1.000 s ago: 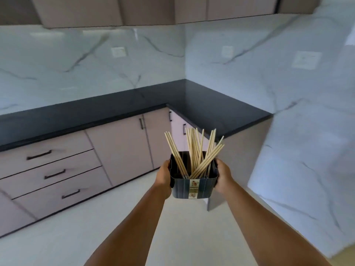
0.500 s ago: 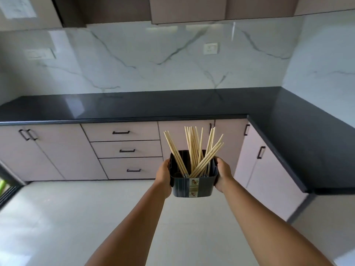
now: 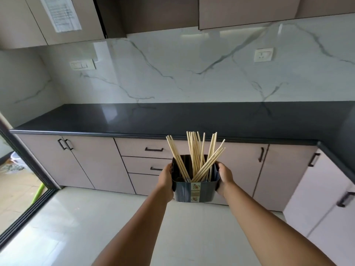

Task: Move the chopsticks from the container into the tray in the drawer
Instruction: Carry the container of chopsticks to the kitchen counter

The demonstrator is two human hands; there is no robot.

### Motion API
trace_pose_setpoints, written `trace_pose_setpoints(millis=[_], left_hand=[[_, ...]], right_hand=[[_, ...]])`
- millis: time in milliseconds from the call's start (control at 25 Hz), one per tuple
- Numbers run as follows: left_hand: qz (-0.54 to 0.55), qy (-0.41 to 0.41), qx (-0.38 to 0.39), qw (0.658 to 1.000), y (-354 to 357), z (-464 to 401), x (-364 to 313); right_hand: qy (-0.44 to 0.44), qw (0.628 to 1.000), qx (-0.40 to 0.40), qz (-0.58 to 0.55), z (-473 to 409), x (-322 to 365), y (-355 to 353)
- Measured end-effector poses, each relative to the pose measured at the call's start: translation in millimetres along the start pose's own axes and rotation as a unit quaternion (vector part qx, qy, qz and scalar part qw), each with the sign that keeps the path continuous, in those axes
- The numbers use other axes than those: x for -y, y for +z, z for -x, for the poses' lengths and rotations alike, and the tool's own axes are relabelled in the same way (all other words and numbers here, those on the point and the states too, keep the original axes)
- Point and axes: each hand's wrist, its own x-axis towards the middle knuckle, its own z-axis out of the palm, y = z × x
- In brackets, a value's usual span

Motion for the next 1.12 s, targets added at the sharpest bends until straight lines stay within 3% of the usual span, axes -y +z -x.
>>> trace_pose_setpoints(millis=[240, 560, 840, 1120], left_hand=[[-0.002, -0.002, -0.010, 1.000, -53.2, -111.9, -76.5], [-0.131, -0.008, -0.122, 0.984, -75.9, -278.7, -139.5], [-0.071, -0.001, -0.152, 0.986, -83.1, -400.6, -180.9], [-0.037, -0.015, -0.153, 0.987, -105.7, -493.6, -204.1]], right_hand=[[0.014, 1.000, 0.015, 0.000, -98.1, 16.0, 108.9], [0.026, 0.999, -0.004, 0.032, -259.9, 41.9, 195.0], [0.041, 0.998, 0.014, 0.040, -381.7, 72.1, 272.8], [0.084, 0.982, -0.034, 0.166, -456.9, 83.0, 328.8]])
